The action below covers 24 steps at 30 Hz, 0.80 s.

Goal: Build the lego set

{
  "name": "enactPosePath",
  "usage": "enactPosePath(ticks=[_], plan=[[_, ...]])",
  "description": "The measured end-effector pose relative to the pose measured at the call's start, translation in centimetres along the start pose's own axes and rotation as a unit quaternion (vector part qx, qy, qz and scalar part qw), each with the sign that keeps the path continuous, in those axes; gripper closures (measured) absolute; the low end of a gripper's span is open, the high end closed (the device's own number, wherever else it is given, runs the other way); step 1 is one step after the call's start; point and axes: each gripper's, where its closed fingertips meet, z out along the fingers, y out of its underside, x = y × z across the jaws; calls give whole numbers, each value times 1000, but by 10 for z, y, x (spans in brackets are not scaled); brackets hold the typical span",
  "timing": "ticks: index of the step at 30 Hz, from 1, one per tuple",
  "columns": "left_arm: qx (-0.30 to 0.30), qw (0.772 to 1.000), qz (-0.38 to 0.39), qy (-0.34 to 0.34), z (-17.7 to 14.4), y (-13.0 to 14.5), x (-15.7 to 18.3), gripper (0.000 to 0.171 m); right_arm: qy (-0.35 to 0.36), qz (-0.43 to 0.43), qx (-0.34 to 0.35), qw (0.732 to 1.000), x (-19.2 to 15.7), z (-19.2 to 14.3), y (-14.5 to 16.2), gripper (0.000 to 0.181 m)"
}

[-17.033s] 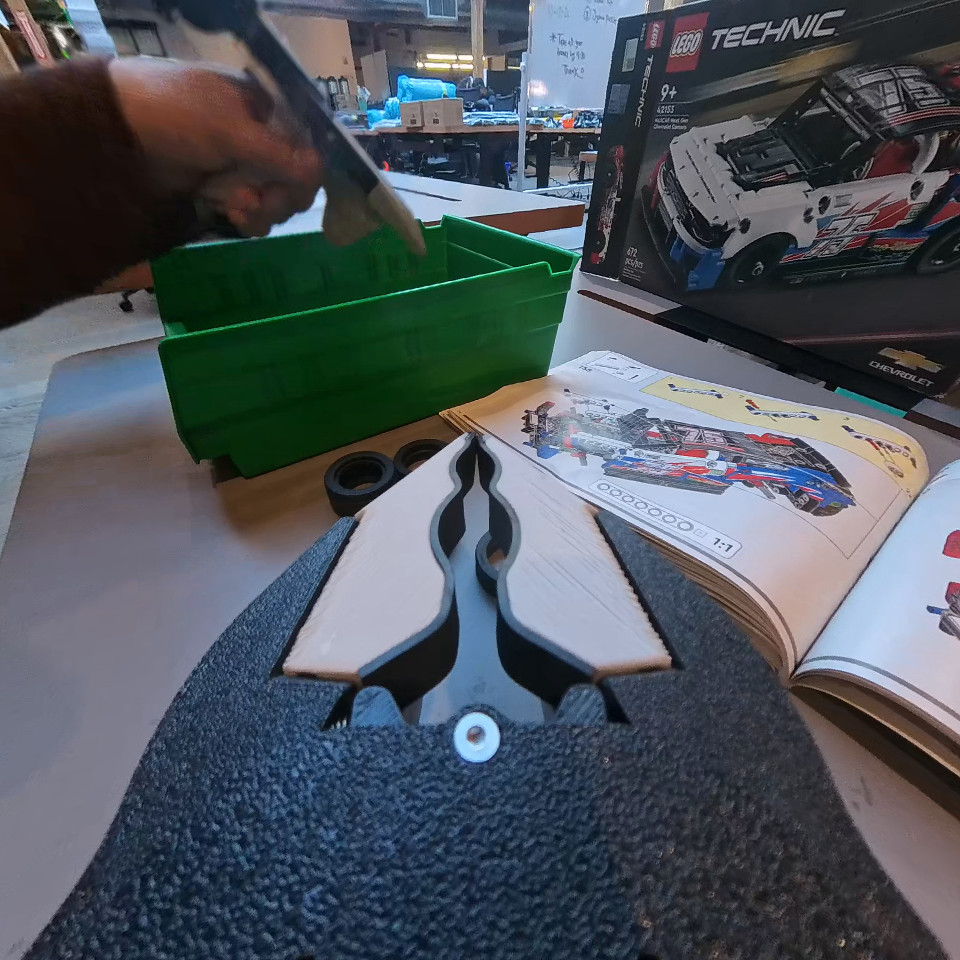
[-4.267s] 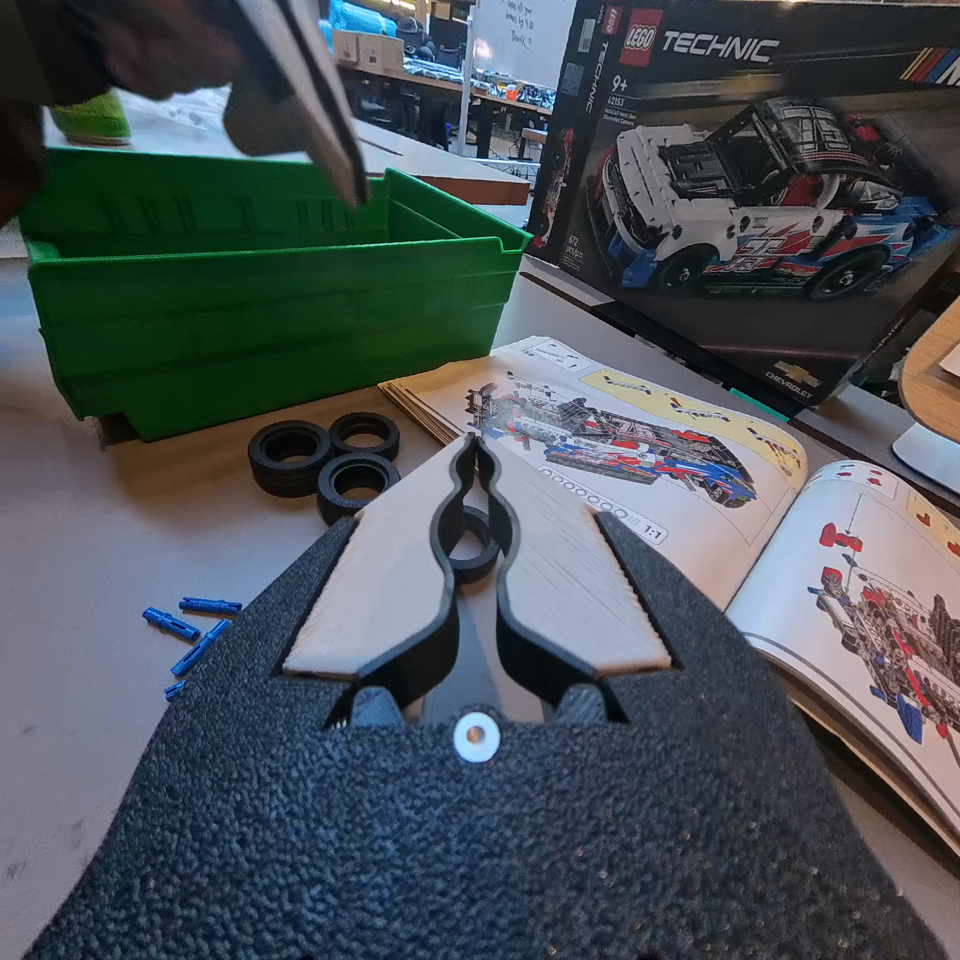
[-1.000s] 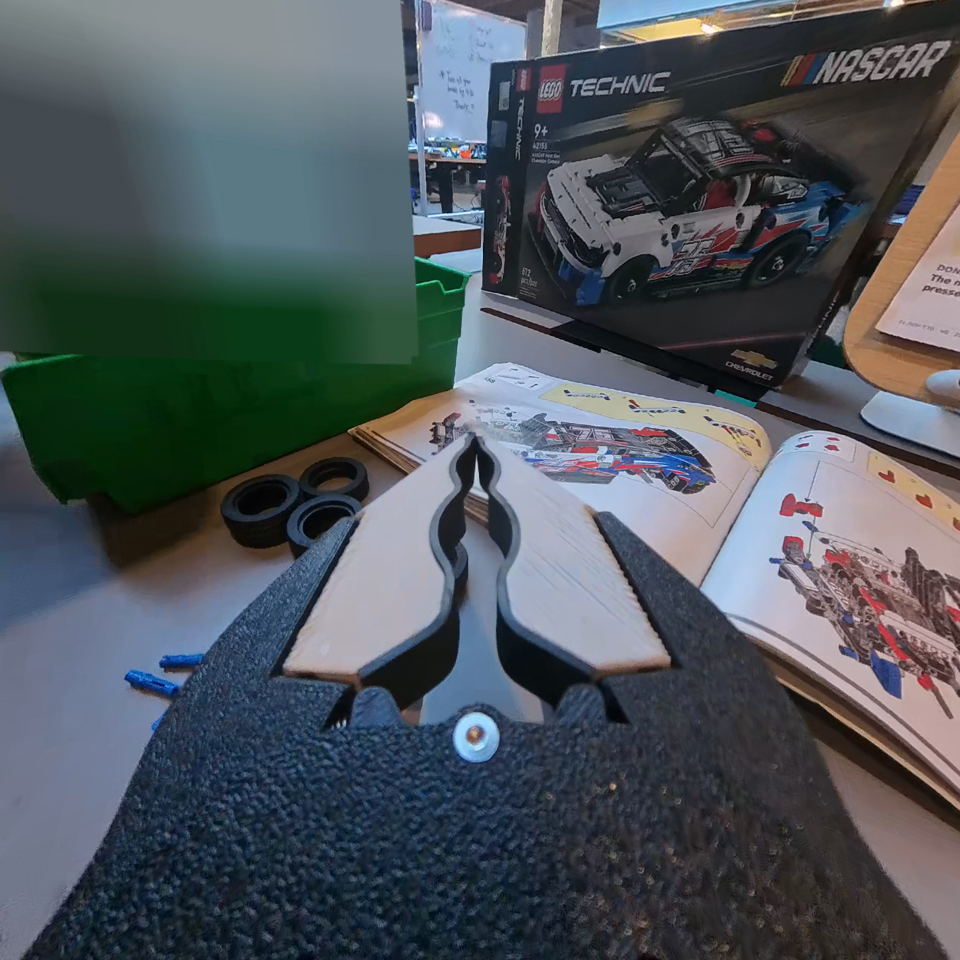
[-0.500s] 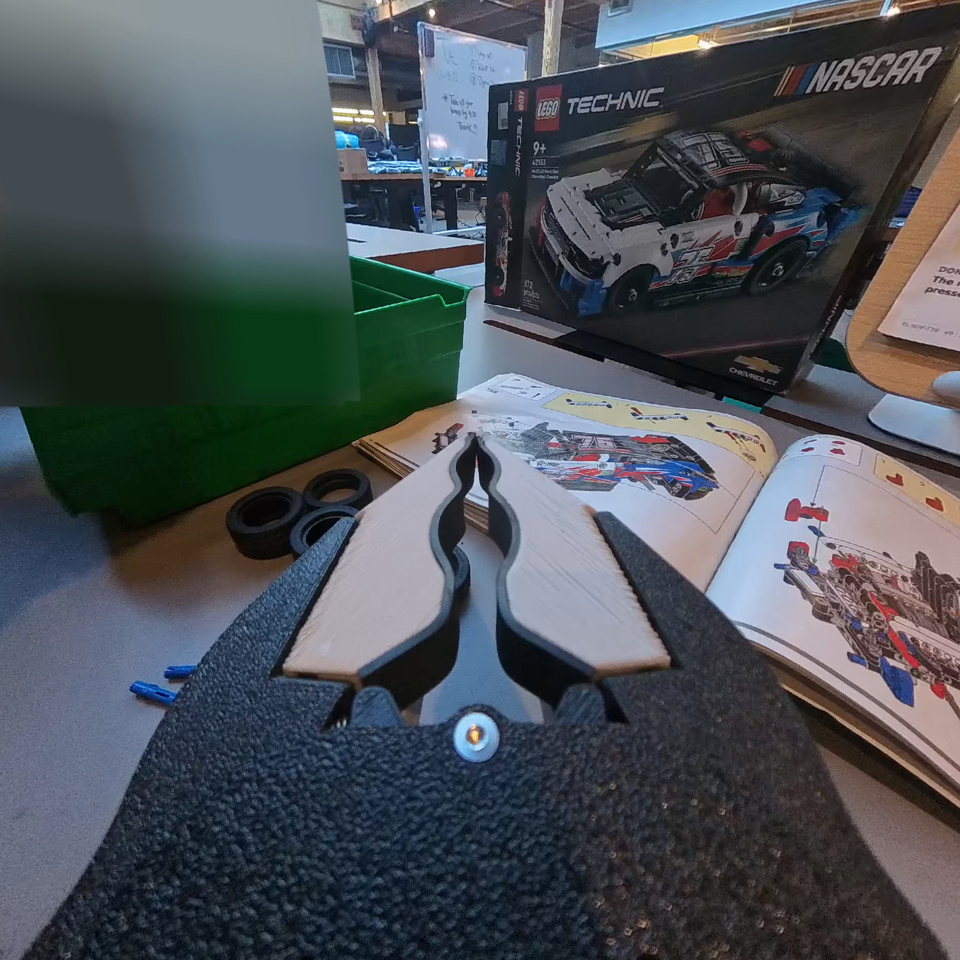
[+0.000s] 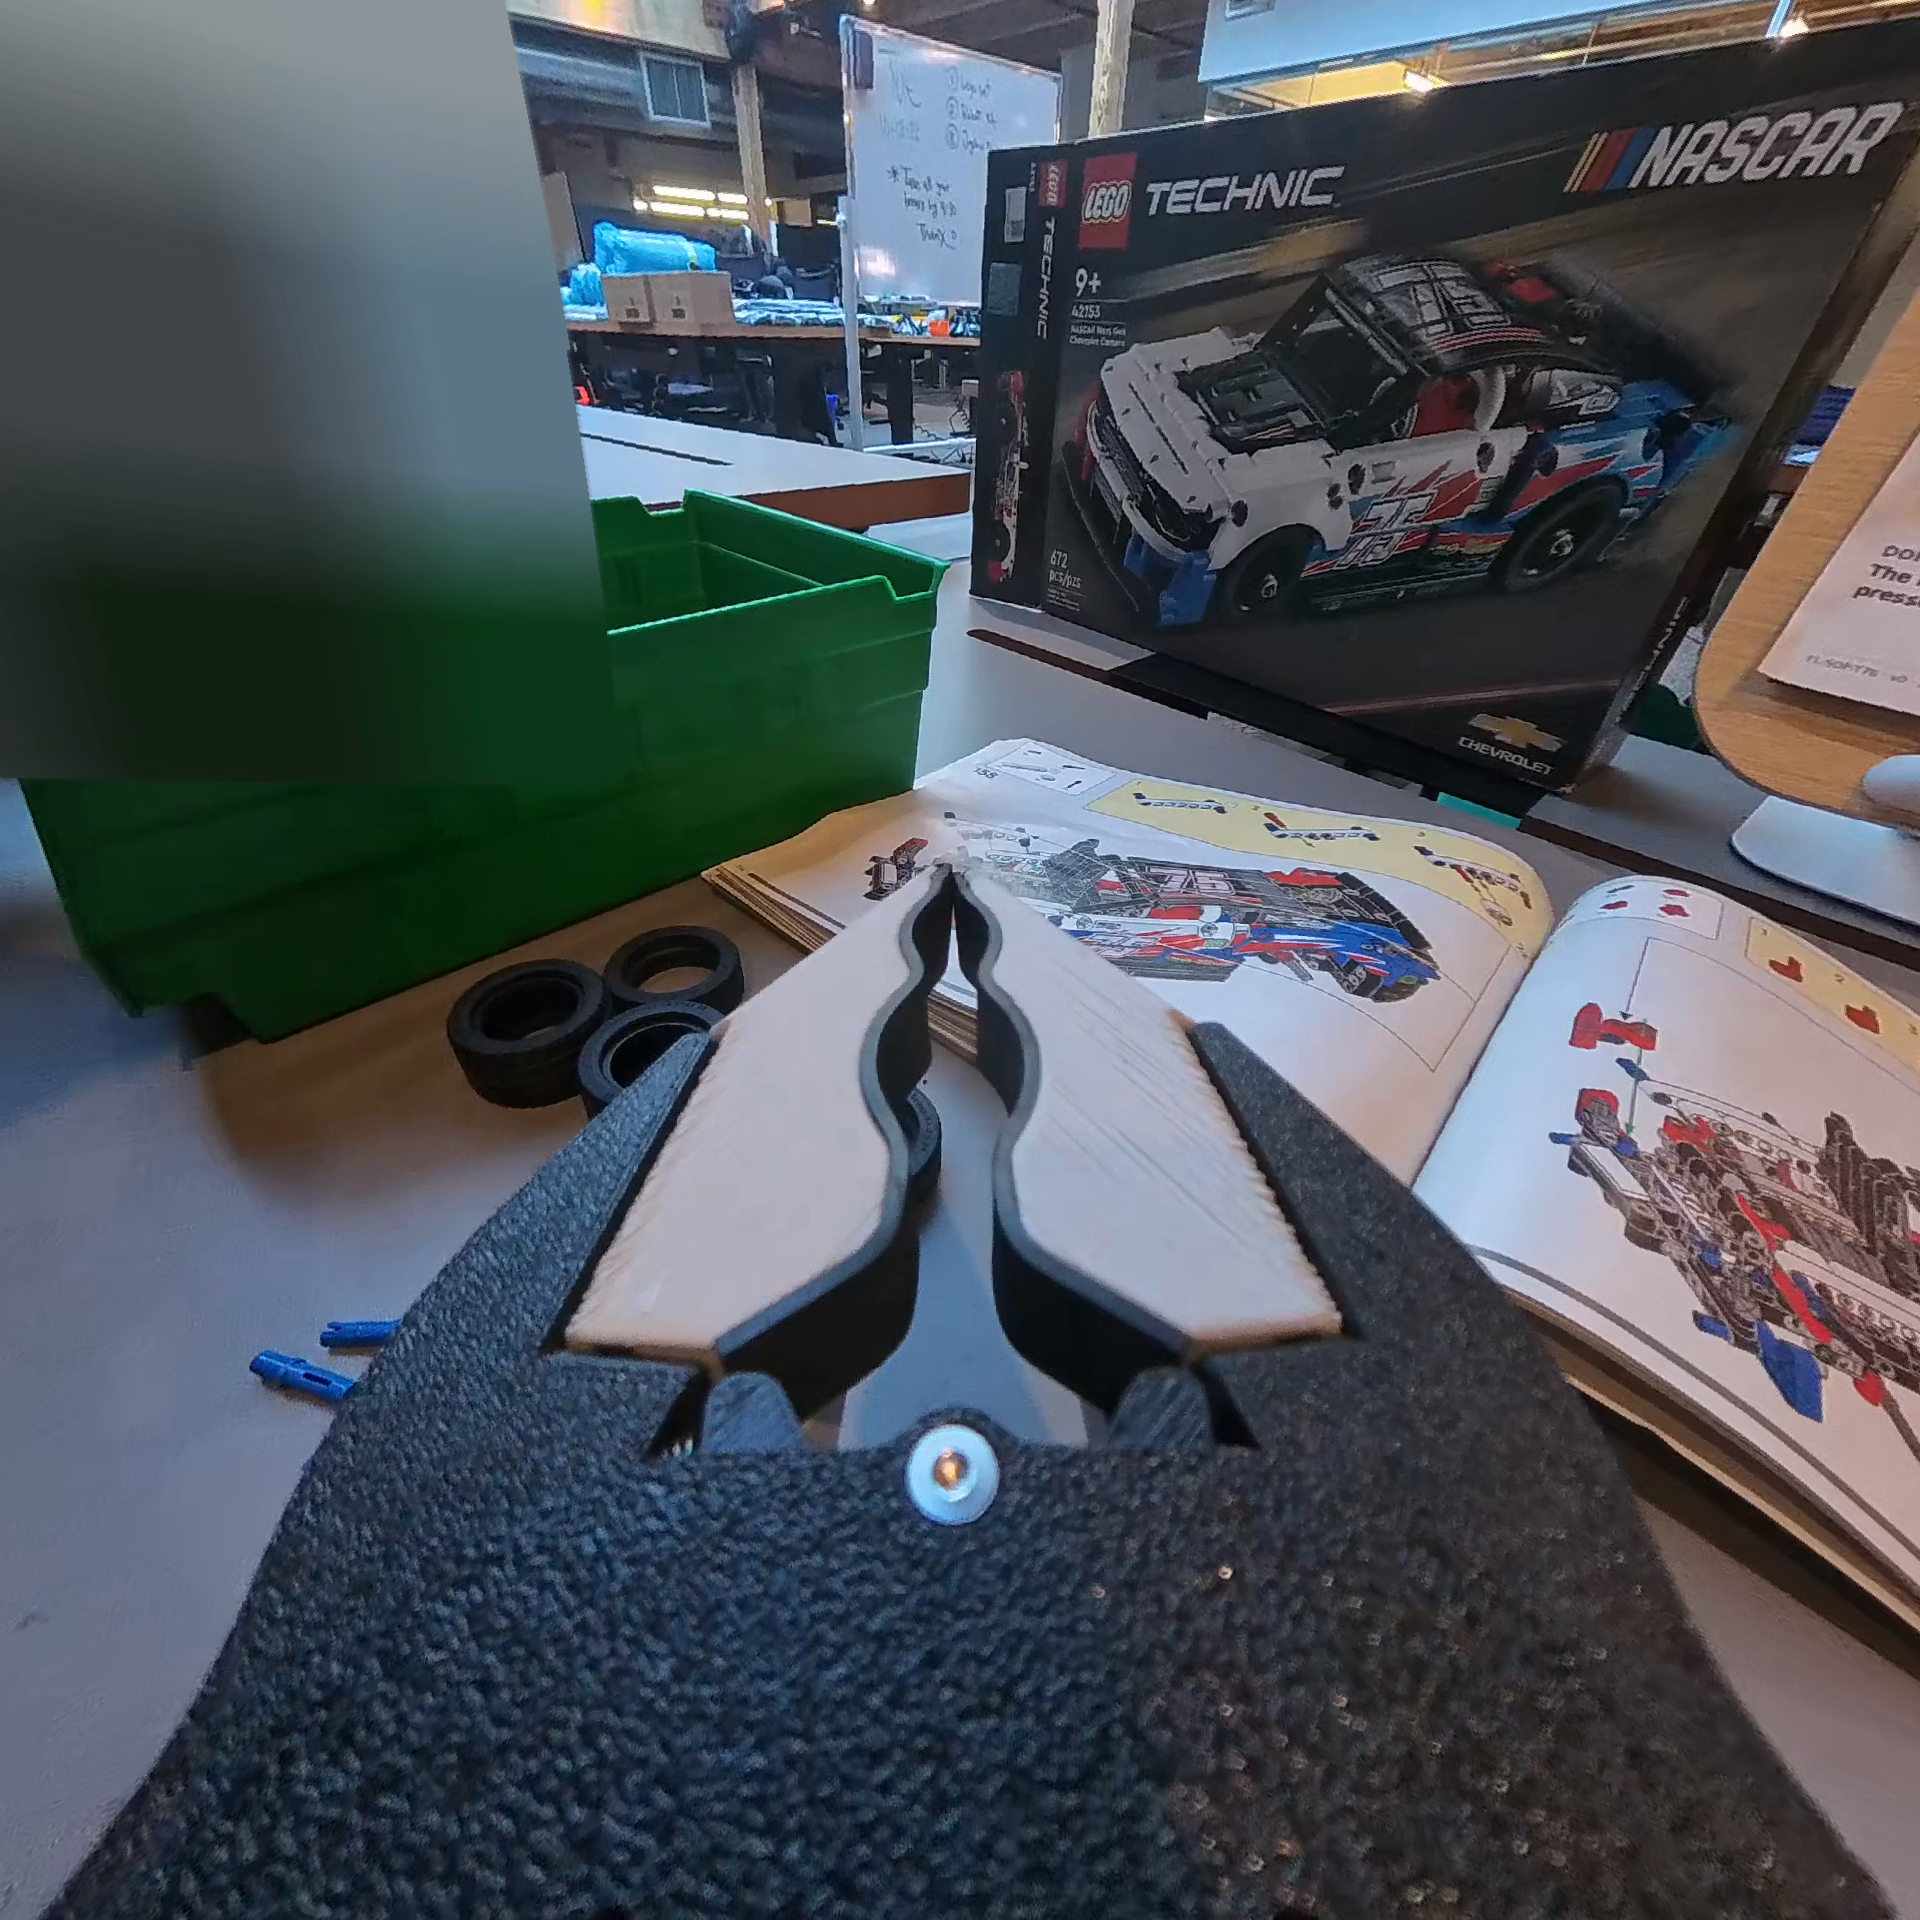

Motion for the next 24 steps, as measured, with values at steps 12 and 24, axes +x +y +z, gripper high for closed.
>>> enactPosePath(ticks=[12, 24], plan=[[30, 999, -24, -28, -4, -8, -1, 166, -9, -2, 2, 1000, -4, -1, 0, 181], [5, 998, -2, -70, -2, -2, 1, 154, -20, 0, 2, 1000, -8, -2, -1, 181]])
